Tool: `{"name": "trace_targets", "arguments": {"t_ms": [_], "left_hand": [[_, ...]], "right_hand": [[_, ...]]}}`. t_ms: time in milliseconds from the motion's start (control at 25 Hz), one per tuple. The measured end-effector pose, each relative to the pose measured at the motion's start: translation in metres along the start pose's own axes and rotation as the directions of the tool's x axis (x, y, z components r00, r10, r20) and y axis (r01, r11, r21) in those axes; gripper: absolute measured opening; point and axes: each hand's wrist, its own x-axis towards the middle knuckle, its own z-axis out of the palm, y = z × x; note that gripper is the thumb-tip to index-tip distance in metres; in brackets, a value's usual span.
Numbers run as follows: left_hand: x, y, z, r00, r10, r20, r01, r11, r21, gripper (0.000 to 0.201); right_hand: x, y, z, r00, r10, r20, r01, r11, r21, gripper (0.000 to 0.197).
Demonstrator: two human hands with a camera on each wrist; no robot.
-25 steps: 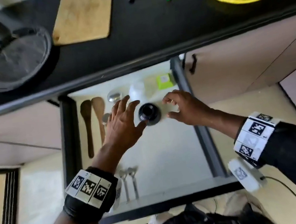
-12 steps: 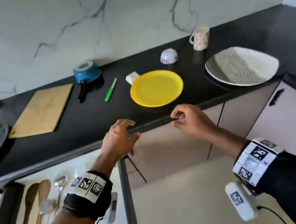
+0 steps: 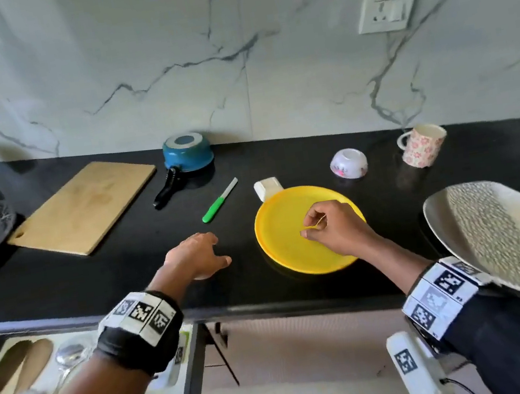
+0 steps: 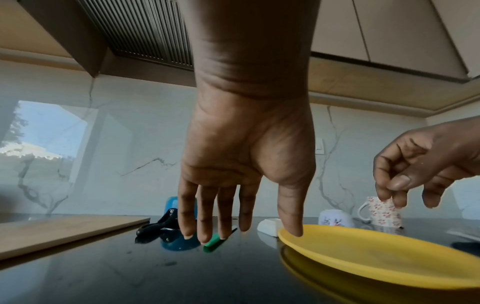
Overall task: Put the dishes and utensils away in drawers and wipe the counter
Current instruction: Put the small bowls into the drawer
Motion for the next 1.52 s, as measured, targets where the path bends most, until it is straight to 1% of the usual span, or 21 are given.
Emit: {"name": "trace_targets", "arguments": {"t_ms": [80,120,200,280,360,400,440,520,600,680,760,800,920,960,1040,1160,1240,1360,1440,1480,1520], "left_hand": [[0.033,0.011,-0.015,1.000,-0.020,0.012,0.020,1.000,-0.012,0.062],[0.050,0.020,-0.023,1.000,-0.005,0.010,0.005,1.000,0.005,0.060],[0.085,0.044,-0.039,0.998,0.055,-0.012,-0.054,0.997,0.059,0.055],[0.112,0.073,-0.052,0.984,0.179,0.010,-0.178,0.973,0.146,0.054],[0.134,0.103,-0.061,0.936,0.337,0.098,-0.351,0.892,0.285,0.056],[0.147,0.118,-0.066,0.910,0.396,0.125,-0.413,0.837,0.358,0.058],[0.161,0.130,-0.070,0.893,0.428,0.140,-0.444,0.785,0.433,0.062],[0.181,0.149,-0.073,0.886,0.422,0.192,-0.451,0.689,0.567,0.076],[0.193,0.157,-0.070,0.896,0.373,0.242,-0.432,0.606,0.668,0.083],[0.200,0.156,-0.063,0.897,0.342,0.280,-0.437,0.592,0.677,0.087],[0.209,0.154,-0.057,0.900,0.343,0.271,-0.434,0.630,0.644,0.094],[0.213,0.151,-0.055,0.900,0.349,0.259,-0.432,0.649,0.627,0.093],[0.216,0.140,-0.049,0.915,0.355,0.189,-0.400,0.747,0.532,0.068],[0.216,0.135,-0.045,0.928,0.336,0.159,-0.370,0.792,0.485,0.065],[0.213,0.125,-0.037,0.959,0.261,0.113,-0.284,0.887,0.365,0.071],[0.205,0.116,-0.030,0.988,0.150,0.030,-0.153,0.968,0.198,0.073],[0.199,0.111,-0.024,0.993,0.114,-0.026,-0.109,0.984,0.144,0.070],[0.189,0.107,-0.021,0.992,0.072,-0.100,-0.069,0.997,0.032,0.069],[0.181,0.103,-0.029,0.975,0.026,-0.223,-0.059,0.988,-0.142,0.066],[0.176,0.099,-0.035,0.954,-0.009,-0.301,-0.077,0.959,-0.273,0.062],[0.169,0.092,-0.040,0.930,-0.062,-0.361,-0.106,0.899,-0.426,0.058]], "right_hand": [[0.035,0.012,-0.004,1.000,0.022,0.021,-0.022,1.000,-0.003,0.015],[0.048,0.020,-0.008,0.999,0.035,0.015,-0.035,0.999,-0.007,0.014],[0.067,0.037,-0.017,0.997,0.072,-0.004,-0.072,0.997,-0.020,0.014],[0.078,0.053,-0.031,0.993,0.117,-0.020,-0.117,0.993,0.001,0.013],[0.080,0.063,-0.046,0.993,0.121,-0.010,-0.121,0.993,0.008,0.013],[0.081,0.069,-0.052,0.993,0.121,0.005,-0.121,0.993,0.008,0.014],[0.085,0.075,-0.058,0.992,0.123,0.019,-0.123,0.992,0.011,0.014],[0.090,0.088,-0.069,0.990,0.137,0.025,-0.137,0.990,0.022,0.014],[0.096,0.102,-0.083,0.989,0.149,-0.005,-0.148,0.988,0.030,0.015],[0.103,0.116,-0.096,0.986,0.161,-0.043,-0.160,0.987,0.016,0.016],[0.112,0.133,-0.109,0.982,0.162,-0.093,-0.165,0.986,-0.026,0.019],[0.119,0.142,-0.114,0.981,0.160,-0.114,-0.167,0.984,-0.059,0.023],[0.146,0.159,-0.116,0.982,0.146,-0.121,-0.166,0.972,-0.168,0.043],[0.155,0.161,-0.113,0.982,0.142,-0.121,-0.164,0.967,-0.197,0.050],[0.176,0.164,-0.104,0.983,0.145,-0.116,-0.169,0.956,-0.241,0.064],[0.208,0.173,-0.089,0.980,0.194,-0.042,-0.197,0.931,-0.306,0.092],[0.223,0.181,-0.081,0.970,0.241,0.028,-0.218,0.918,-0.330,0.103],[0.228,0.190,-0.073,0.958,0.281,0.052,-0.258,0.929,-0.266,0.100],[0.227,0.182,-0.072,0.968,0.251,0.020,-0.239,0.942,-0.237,0.097],[0.225,0.172,-0.072,0.974,0.226,-0.002,-0.223,0.959,-0.176,0.096],[0.222,0.158,-0.074,0.979,0.201,-0.030,-0.203,0.977,-0.069,0.095]]}}
